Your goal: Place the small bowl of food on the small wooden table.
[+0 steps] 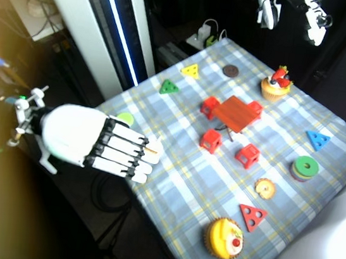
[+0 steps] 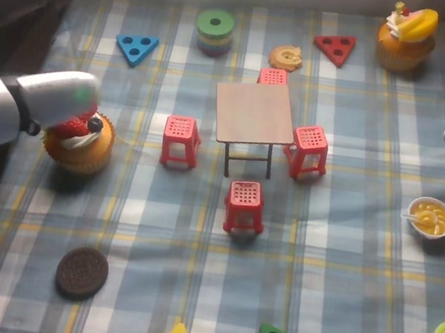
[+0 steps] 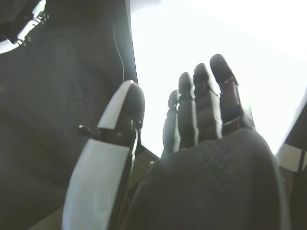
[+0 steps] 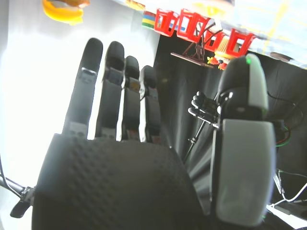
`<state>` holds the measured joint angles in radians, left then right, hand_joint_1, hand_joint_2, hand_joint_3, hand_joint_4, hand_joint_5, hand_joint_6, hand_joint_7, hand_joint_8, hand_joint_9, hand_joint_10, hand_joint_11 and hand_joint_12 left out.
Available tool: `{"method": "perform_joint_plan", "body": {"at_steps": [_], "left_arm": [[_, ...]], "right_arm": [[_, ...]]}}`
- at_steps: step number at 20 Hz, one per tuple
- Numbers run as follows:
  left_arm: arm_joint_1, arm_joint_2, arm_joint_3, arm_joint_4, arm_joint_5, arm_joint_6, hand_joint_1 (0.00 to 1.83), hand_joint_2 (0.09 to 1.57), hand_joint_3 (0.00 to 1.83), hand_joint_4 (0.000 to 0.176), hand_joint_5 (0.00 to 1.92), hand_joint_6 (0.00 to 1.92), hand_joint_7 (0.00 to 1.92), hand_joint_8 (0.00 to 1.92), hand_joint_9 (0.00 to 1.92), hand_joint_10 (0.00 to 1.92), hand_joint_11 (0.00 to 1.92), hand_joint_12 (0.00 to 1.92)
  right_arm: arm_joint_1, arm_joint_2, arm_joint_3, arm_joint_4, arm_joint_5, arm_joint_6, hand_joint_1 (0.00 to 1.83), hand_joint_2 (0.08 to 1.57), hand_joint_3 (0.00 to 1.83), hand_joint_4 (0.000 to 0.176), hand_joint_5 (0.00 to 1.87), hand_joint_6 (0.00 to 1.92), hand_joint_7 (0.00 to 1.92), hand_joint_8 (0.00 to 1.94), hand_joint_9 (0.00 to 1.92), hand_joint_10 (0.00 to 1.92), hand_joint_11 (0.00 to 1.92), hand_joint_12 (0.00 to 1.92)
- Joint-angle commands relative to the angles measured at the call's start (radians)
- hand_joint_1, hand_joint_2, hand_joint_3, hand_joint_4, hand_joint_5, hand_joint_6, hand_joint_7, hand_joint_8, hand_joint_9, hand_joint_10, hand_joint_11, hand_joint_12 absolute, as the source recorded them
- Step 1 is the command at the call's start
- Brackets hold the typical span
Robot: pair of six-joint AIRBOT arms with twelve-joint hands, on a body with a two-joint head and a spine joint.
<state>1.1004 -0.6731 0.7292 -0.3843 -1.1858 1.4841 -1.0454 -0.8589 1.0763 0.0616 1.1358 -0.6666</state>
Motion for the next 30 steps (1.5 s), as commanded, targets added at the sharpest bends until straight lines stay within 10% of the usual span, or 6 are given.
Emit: {"method": "perform_joint_plan", "body": {"at_steps": [1, 6, 9, 21, 24, 30], "left_arm": [[-0.016, -0.001, 0.007, 0.017, -0.121, -0.006, 0.41, 1.11, 0.0, 0.176, 0.33, 0.0, 0.25, 0.0, 0.16, 0.0, 0.0, 0.31], [-0.016, 0.0, 0.008, 0.017, -0.118, -0.006, 0.51, 1.07, 0.0, 0.157, 0.39, 0.0, 0.29, 0.0, 0.17, 0.0, 0.0, 0.33], [-0.017, -0.001, 0.009, 0.017, -0.118, -0.006, 0.5, 1.06, 0.0, 0.151, 0.4, 0.0, 0.3, 0.0, 0.19, 0.0, 0.0, 0.38], [-0.017, 0.002, 0.008, 0.015, -0.116, -0.016, 0.59, 1.06, 0.0, 0.16, 0.36, 0.0, 0.25, 0.0, 0.18, 0.0, 0.0, 0.35], [-0.017, 0.001, 0.009, 0.015, -0.115, -0.022, 0.64, 1.05, 0.0, 0.138, 0.38, 0.0, 0.28, 0.0, 0.23, 0.01, 0.0, 0.45], [-0.017, -0.005, 0.01, 0.011, -0.113, -0.026, 0.64, 1.04, 0.0, 0.159, 0.35, 0.0, 0.28, 0.0, 0.26, 0.0, 0.0, 0.47]], "right_arm": [[0.02, -0.004, 0.01, 0.007, 0.098, 0.001, 0.93, 1.1, 0.0, 0.0, 0.47, 0.01, 0.46, 0.01, 0.4, 0.02, 0.13, 0.53], [0.112, -0.053, 0.055, -0.084, -0.033, 0.002, 0.88, 1.04, 0.0, 0.045, 0.55, 0.0, 0.52, 0.0, 0.47, 0.0, 0.03, 0.97], [0.144, -0.069, 0.069, -0.125, -0.094, 0.002, 0.92, 1.04, 0.0, 0.0, 0.54, 0.0, 0.58, 0.0, 0.56, 0.01, 0.1, 1.12], [0.146, -0.081, 0.084, -0.15, -0.166, 0.01, 1.02, 1.01, 0.0, 0.0, 0.74, 0.0, 0.89, 0.04, 0.88, 0.12, 0.35, 1.29], [0.146, -0.09, 0.09, -0.15, -0.174, 0.01, 1.12, 1.0, 0.0, 0.0, 0.83, 0.01, 0.94, 0.06, 0.8, 0.49, 0.48, 1.25], [0.16, -0.103, 0.096, -0.159, -0.192, 0.011, 1.17, 1.0, 0.0, 0.0, 0.92, 0.0, 1.02, 0.17, 0.68, 1.05, 0.46, 1.55]]}}
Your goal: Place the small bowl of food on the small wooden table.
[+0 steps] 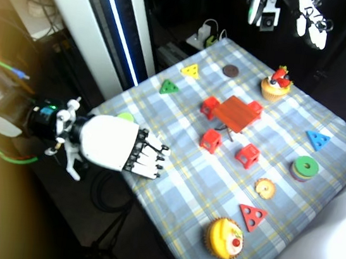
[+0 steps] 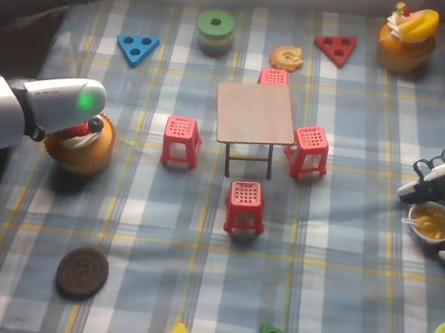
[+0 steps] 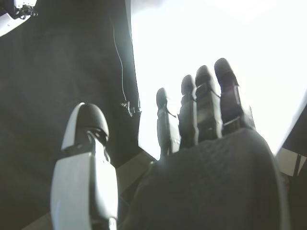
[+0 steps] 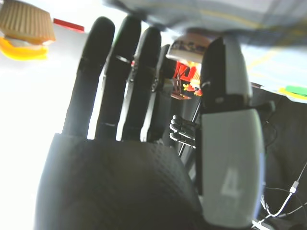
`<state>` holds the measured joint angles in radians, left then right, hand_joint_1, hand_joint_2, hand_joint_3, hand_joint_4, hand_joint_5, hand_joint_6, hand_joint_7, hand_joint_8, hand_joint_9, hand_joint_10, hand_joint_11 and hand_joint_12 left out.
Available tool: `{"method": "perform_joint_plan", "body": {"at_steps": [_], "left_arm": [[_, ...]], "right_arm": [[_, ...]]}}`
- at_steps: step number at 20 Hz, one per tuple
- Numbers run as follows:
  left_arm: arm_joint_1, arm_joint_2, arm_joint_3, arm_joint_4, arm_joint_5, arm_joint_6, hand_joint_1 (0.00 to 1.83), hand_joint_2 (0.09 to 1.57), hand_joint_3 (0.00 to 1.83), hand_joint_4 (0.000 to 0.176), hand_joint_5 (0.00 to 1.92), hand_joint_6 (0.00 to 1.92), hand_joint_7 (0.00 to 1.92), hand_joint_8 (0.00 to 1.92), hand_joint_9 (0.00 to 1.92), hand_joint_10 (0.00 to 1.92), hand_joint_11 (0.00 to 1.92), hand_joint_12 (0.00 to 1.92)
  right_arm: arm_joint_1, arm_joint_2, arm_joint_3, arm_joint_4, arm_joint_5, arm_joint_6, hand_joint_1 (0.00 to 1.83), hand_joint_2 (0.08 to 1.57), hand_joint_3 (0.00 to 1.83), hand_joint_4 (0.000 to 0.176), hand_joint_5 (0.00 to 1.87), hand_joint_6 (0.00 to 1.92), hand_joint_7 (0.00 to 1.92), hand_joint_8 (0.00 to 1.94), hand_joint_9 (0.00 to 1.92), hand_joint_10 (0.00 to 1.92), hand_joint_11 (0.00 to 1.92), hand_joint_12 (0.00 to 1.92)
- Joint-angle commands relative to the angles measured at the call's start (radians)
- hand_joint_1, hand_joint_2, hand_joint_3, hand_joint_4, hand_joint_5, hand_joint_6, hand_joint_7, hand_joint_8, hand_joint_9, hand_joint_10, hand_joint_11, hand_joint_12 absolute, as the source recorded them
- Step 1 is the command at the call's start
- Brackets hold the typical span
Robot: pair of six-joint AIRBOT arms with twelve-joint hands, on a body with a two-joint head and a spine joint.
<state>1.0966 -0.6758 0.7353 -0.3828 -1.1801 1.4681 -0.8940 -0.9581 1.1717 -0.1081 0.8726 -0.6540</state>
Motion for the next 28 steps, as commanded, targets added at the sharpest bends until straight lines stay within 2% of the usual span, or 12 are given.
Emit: {"method": "perform_joint_plan", "body": {"at_steps": [1, 5, 6, 8, 9, 11, 15, 17, 20, 24, 27, 28], "left_arm": [[-0.013, -0.003, 0.003, 0.01, -0.119, -0.01, 0.65, 1.03, 0.0, 0.154, 0.37, 0.01, 0.3, 0.01, 0.27, 0.01, 0.0, 0.47], [-0.013, -0.003, 0.003, 0.009, -0.119, -0.011, 0.66, 1.03, 0.0, 0.157, 0.36, 0.0, 0.29, 0.0, 0.27, 0.0, 0.0, 0.43], [-0.013, -0.003, 0.003, 0.008, -0.119, -0.011, 0.67, 1.02, 0.0, 0.147, 0.38, 0.0, 0.31, 0.0, 0.29, 0.0, 0.0, 0.47], [-0.013, -0.003, 0.003, 0.008, -0.119, -0.011, 0.67, 1.01, 0.0, 0.156, 0.38, 0.0, 0.29, 0.0, 0.28, 0.0, 0.0, 0.49], [-0.013, -0.003, 0.003, 0.007, -0.119, -0.011, 0.67, 1.01, 0.0, 0.155, 0.38, 0.0, 0.29, 0.0, 0.28, 0.0, 0.0, 0.49], [-0.013, -0.003, 0.003, 0.006, -0.119, -0.011, 0.64, 1.03, 0.0, 0.171, 0.33, 0.0, 0.26, 0.0, 0.25, 0.0, 0.0, 0.43], [-0.013, -0.003, 0.004, 0.006, -0.119, -0.011, 0.59, 1.04, 0.01, 0.151, 0.36, 0.0, 0.29, 0.01, 0.27, 0.0, 0.0, 0.46], [-0.013, -0.002, 0.004, 0.006, -0.119, -0.011, 0.55, 1.06, 0.0, 0.154, 0.34, 0.0, 0.28, 0.0, 0.25, 0.0, 0.0, 0.38], [-0.013, -0.002, 0.005, 0.006, -0.118, -0.011, 0.56, 1.05, 0.0, 0.147, 0.37, 0.0, 0.31, 0.0, 0.28, 0.0, 0.0, 0.43], [-0.014, -0.002, 0.008, 0.007, -0.113, -0.011, 0.56, 1.06, 0.0, 0.158, 0.35, 0.0, 0.29, 0.0, 0.25, 0.0, 0.0, 0.33], [-0.016, -0.003, 0.01, 0.008, -0.11, -0.011, 0.56, 1.05, 0.0, 0.148, 0.37, 0.0, 0.28, 0.0, 0.25, 0.0, 0.0, 0.35], [-0.017, -0.005, 0.012, 0.008, -0.107, -0.011, 0.56, 1.05, 0.0, 0.145, 0.37, 0.0, 0.29, 0.0, 0.27, 0.0, 0.0, 0.38]], "right_arm": [[0.013, -0.008, 0.003, 0.007, 0.067, -0.002, 1.16, 0.99, 0.0, 0.0, 0.95, 0.01, 1.05, 0.19, 0.72, 1.03, 0.52, 1.51], [0.016, -0.012, 0.004, -0.002, 0.06, 0.002, 1.07, 0.98, 0.0, 0.0, 1.01, 0.01, 1.04, 0.17, 0.76, 0.89, 0.57, 1.44], [0.016, -0.013, 0.004, -0.003, 0.06, 0.004, 1.12, 1.02, 0.01, 0.0, 1.14, 0.52, 1.09, 0.18, 0.8, 0.92, 0.6, 1.48], [0.019, -0.014, 0.004, -0.005, 0.061, 0.009, 1.12, 1.07, 0.0, 0.0, 1.06, 0.84, 1.02, 0.58, 0.85, 1.18, 0.73, 1.61], [0.023, -0.015, 0.004, -0.009, 0.061, 0.01, 1.2, 1.1, 0.0, 0.0, 1.04, 0.8, 0.99, 1.02, 0.84, 1.21, 0.72, 1.61], [0.035, -0.015, 0.002, -0.021, 0.07, 0.016, 1.25, 1.08, 0.0, 0.0, 1.14, 0.62, 0.98, 1.13, 0.83, 1.17, 0.66, 1.61], [0.072, -0.017, 0.003, -0.031, 0.104, 0.024, 1.26, 1.11, 0.0, 0.0, 1.17, 0.48, 0.88, 1.37, 0.69, 1.43, 0.49, 1.8], [0.104, -0.027, 0.012, -0.037, 0.113, 0.024, 1.26, 1.09, 0.0, 0.0, 1.17, 0.5, 0.96, 1.22, 0.71, 1.26, 0.41, 1.72], [0.167, -0.048, 0.034, -0.053, 0.113, 0.024, 1.23, 1.1, 0.0, 0.0, 0.98, 0.92, 1.06, 0.93, 0.86, 0.83, 0.59, 1.47], [0.271, -0.088, 0.069, -0.095, 0.099, 0.024, 1.24, 1.09, 0.0, 0.0, 0.98, 0.86, 1.07, 0.97, 0.93, 0.89, 0.7, 1.5], [0.335, -0.111, 0.088, -0.127, 0.086, 0.024, 1.15, 1.08, 0.0, 0.0, 1.04, 0.85, 0.97, 1.06, 0.85, 1.27, 0.7, 1.7], [0.353, -0.12, 0.095, -0.134, 0.085, 0.024, 1.23, 1.08, 0.0, 0.0, 1.05, 0.77, 1.04, 1.03, 0.87, 1.07, 0.72, 1.5]]}}
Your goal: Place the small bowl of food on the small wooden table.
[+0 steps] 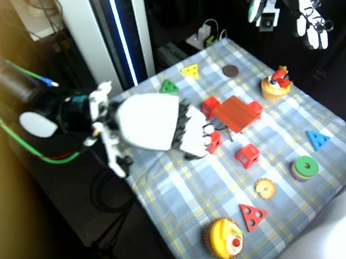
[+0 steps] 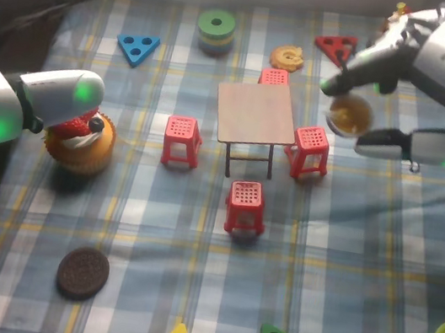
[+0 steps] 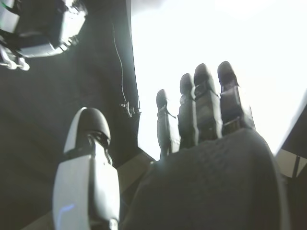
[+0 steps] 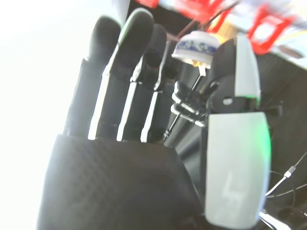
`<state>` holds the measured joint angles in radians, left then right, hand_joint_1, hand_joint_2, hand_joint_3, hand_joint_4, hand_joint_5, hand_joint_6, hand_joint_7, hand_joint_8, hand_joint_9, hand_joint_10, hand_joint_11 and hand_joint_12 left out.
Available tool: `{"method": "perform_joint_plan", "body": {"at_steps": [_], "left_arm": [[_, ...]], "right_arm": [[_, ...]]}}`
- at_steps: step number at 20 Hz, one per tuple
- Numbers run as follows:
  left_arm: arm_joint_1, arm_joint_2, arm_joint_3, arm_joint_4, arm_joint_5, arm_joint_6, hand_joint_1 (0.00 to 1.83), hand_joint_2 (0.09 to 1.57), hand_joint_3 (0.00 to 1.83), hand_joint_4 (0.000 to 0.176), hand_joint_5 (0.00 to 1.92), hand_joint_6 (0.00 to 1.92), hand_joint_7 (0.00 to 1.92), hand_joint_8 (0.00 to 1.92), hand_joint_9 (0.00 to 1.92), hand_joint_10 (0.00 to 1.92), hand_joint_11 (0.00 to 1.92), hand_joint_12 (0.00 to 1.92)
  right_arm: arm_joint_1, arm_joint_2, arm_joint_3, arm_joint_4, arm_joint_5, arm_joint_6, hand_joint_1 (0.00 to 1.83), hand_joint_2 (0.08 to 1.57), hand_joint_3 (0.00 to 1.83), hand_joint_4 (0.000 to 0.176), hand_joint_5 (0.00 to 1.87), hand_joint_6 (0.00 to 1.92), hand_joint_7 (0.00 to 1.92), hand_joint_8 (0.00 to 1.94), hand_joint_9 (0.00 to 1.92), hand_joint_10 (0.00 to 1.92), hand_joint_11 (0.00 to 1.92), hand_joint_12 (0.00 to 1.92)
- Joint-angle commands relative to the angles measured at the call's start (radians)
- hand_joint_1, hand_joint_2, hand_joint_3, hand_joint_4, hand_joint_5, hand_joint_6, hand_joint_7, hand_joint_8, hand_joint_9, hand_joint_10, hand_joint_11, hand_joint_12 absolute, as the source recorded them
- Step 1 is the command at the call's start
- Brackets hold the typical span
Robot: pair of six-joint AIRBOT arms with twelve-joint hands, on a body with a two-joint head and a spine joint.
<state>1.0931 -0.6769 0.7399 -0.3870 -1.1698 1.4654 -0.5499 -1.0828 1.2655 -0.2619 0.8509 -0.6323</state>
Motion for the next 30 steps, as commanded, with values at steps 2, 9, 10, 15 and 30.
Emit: {"method": "perform_joint_plan", "body": {"at_steps": [2, 9, 10, 15, 30], "left_arm": [[-0.016, -0.006, 0.009, 0.014, -0.113, -0.008, 0.55, 1.06, 0.0, 0.153, 0.36, 0.0, 0.29, 0.0, 0.26, 0.0, 0.0, 0.39], [-0.02, -0.009, 0.016, 0.016, -0.102, -0.009, 0.59, 1.04, 0.0, 0.175, 0.33, 0.0, 0.3, 0.0, 0.28, 0.0, 0.0, 0.41], [-0.023, -0.011, 0.017, 0.017, -0.099, -0.009, 0.6, 1.04, 0.0, 0.174, 0.32, 0.0, 0.29, 0.0, 0.28, 0.0, 0.0, 0.41], [-0.03, -0.016, 0.023, 0.021, -0.088, -0.009, 0.64, 1.02, 0.0, 0.172, 0.32, 0.0, 0.28, 0.0, 0.27, 0.0, 0.0, 0.35], [-0.041, -0.02, 0.027, 0.027, -0.083, -0.01, 0.57, 1.06, 0.0, 0.169, 0.3, 0.0, 0.31, 0.0, 0.34, 0.0, 0.0, 0.37]], "right_arm": [[0.039, -0.012, 0.011, 0.007, 0.103, 0.002, 1.24, 1.07, 0.0, 0.001, 1.05, 0.81, 1.11, 0.87, 0.98, 0.78, 0.8, 1.31], [0.12, -0.088, 0.049, -0.031, 0.091, 0.002, 1.27, 1.02, 0.0, 0.0, 1.27, 0.6, 1.11, 0.68, 0.86, 0.71, 0.48, 1.51], [0.128, -0.098, 0.053, -0.039, 0.086, 0.002, 1.28, 1.03, 0.0, 0.0, 1.24, 0.68, 1.08, 0.67, 0.81, 0.63, 0.36, 1.52], [0.154, -0.133, 0.068, -0.08, 0.048, 0.002, 1.18, 1.01, 0.0, 0.0, 1.22, 0.62, 1.01, 0.3, 0.78, 0.49, 0.3, 1.37], [0.161, -0.149, 0.086, -0.109, -0.009, 0.002, 1.04, 0.96, 0.0, 0.042, 0.96, 0.05, 0.7, 0.01, 0.56, 0.01, 0.03, 1.18]]}}
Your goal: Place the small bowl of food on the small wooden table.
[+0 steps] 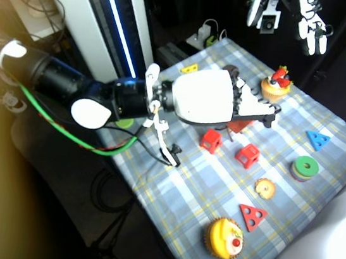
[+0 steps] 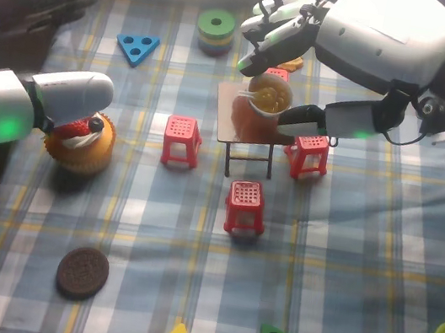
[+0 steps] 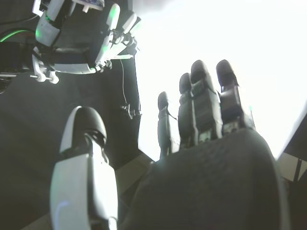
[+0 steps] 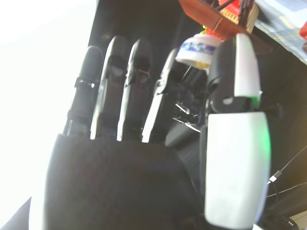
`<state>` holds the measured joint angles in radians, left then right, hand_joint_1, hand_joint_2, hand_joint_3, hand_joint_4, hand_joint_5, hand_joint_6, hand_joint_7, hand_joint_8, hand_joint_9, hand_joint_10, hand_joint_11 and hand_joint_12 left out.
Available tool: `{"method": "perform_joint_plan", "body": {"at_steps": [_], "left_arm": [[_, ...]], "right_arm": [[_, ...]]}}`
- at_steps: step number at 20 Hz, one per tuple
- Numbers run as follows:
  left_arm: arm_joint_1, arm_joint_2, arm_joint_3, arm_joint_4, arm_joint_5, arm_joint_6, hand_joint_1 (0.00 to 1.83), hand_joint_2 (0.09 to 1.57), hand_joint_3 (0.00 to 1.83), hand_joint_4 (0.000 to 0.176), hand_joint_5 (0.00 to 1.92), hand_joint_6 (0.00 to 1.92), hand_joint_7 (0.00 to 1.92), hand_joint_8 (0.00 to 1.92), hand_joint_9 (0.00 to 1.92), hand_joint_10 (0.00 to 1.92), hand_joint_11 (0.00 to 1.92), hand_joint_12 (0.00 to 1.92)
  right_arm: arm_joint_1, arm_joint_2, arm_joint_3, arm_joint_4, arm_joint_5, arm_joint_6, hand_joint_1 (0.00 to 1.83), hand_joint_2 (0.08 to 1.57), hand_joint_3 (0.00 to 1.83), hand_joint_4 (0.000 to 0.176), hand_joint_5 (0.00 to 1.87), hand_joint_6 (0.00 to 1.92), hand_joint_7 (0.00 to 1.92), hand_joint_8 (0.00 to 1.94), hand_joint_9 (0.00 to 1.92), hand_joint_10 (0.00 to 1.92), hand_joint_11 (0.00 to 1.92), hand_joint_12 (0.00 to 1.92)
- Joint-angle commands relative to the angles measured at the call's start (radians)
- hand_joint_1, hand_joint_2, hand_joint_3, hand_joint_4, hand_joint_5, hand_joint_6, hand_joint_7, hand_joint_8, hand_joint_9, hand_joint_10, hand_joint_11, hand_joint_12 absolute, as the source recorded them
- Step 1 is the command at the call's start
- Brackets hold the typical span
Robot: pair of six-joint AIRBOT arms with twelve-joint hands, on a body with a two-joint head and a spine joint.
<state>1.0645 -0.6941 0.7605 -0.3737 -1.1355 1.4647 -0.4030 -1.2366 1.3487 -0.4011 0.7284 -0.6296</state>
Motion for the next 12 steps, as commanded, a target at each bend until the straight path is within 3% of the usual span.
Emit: {"method": "perform_joint_plan", "body": {"at_steps": [1, 2, 3, 4, 6, 7, 8, 9, 10, 12], "left_arm": [[-0.013, -0.003, 0.006, 0.014, -0.117, -0.011, 0.57, 1.05, 0.0, 0.167, 0.3, 0.0, 0.32, 0.0, 0.34, 0.0, 0.0, 0.37], [-0.013, -0.003, 0.006, 0.014, -0.117, -0.012, 0.59, 1.05, 0.0, 0.161, 0.32, 0.0, 0.33, 0.0, 0.35, 0.0, 0.0, 0.41], [-0.013, -0.003, 0.006, 0.014, -0.117, -0.013, 0.58, 1.05, 0.0, 0.164, 0.32, 0.0, 0.32, 0.0, 0.35, 0.0, 0.0, 0.41], [-0.013, -0.003, 0.006, 0.014, -0.118, -0.014, 0.57, 1.05, 0.0, 0.171, 0.31, 0.0, 0.31, 0.0, 0.34, 0.0, 0.0, 0.38], [-0.013, -0.002, 0.006, 0.014, -0.119, -0.017, 0.55, 1.05, 0.0, 0.156, 0.33, 0.0, 0.32, 0.0, 0.34, 0.0, 0.0, 0.4], [-0.013, -0.002, 0.006, 0.014, -0.12, -0.018, 0.53, 1.06, 0.0, 0.152, 0.33, 0.0, 0.33, 0.0, 0.34, 0.0, 0.0, 0.39], [-0.013, -0.003, 0.006, 0.014, -0.12, -0.018, 0.53, 1.05, 0.0, 0.144, 0.35, 0.01, 0.34, 0.01, 0.35, 0.01, 0.0, 0.39], [-0.013, -0.003, 0.006, 0.014, -0.12, -0.019, 0.56, 1.05, 0.0, 0.141, 0.35, 0.01, 0.33, 0.0, 0.35, 0.0, 0.0, 0.39], [-0.014, -0.003, 0.006, 0.014, -0.121, -0.019, 0.55, 1.04, 0.0, 0.138, 0.37, 0.01, 0.35, 0.01, 0.36, 0.01, 0.0, 0.41], [-0.014, -0.003, 0.006, 0.014, -0.122, -0.019, 0.57, 1.03, 0.0, 0.138, 0.37, 0.0, 0.38, 0.01, 0.37, 0.0, 0.0, 0.38]], "right_arm": [[0.015, 0.005, 0.003, 0.03, 0.113, -0.001, 1.05, 0.95, 0.0, 0.041, 0.97, 0.03, 0.71, 0.01, 0.56, 0.01, 0.03, 1.2], [0.015, 0.005, 0.003, 0.03, 0.112, -0.001, 1.04, 0.95, 0.0, 0.043, 0.97, 0.02, 0.69, 0.0, 0.53, 0.0, 0.01, 1.2], [0.015, 0.006, 0.003, 0.03, 0.111, -0.001, 1.04, 0.96, 0.0, 0.028, 0.96, 0.01, 0.68, 0.0, 0.54, 0.01, 0.01, 1.2], [0.015, 0.006, 0.002, 0.03, 0.111, 0.0, 1.04, 0.96, 0.0, 0.024, 0.96, 0.01, 0.68, 0.0, 0.55, 0.01, 0.01, 1.2], [0.015, 0.008, 0.0, 0.03, 0.11, 0.001, 1.04, 0.97, 0.01, 0.036, 0.94, 0.0, 0.68, 0.0, 0.55, 0.01, 0.01, 1.21], [0.015, 0.008, -0.001, 0.03, 0.11, 0.001, 1.01, 0.98, 0.0, 0.055, 0.95, 0.0, 0.69, 0.0, 0.56, 0.01, 0.0, 1.24], [0.015, 0.009, -0.002, 0.03, 0.11, 0.001, 1.02, 0.98, 0.0, 0.053, 0.95, 0.0, 0.69, 0.0, 0.57, 0.01, 0.01, 1.25], [0.015, 0.011, -0.003, 0.03, 0.11, 0.001, 1.02, 0.97, 0.0, 0.062, 0.93, 0.0, 0.68, 0.0, 0.57, 0.01, 0.0, 1.28], [0.015, 0.015, -0.004, 0.03, 0.11, 0.001, 1.05, 0.96, 0.0, 0.09, 0.88, 0.0, 0.64, 0.0, 0.52, 0.0, 0.0, 1.22], [0.015, 0.021, -0.007, 0.03, 0.111, 0.001, 1.06, 0.95, 0.0, 0.098, 0.84, 0.0, 0.62, 0.0, 0.52, 0.0, 0.0, 1.23]]}}
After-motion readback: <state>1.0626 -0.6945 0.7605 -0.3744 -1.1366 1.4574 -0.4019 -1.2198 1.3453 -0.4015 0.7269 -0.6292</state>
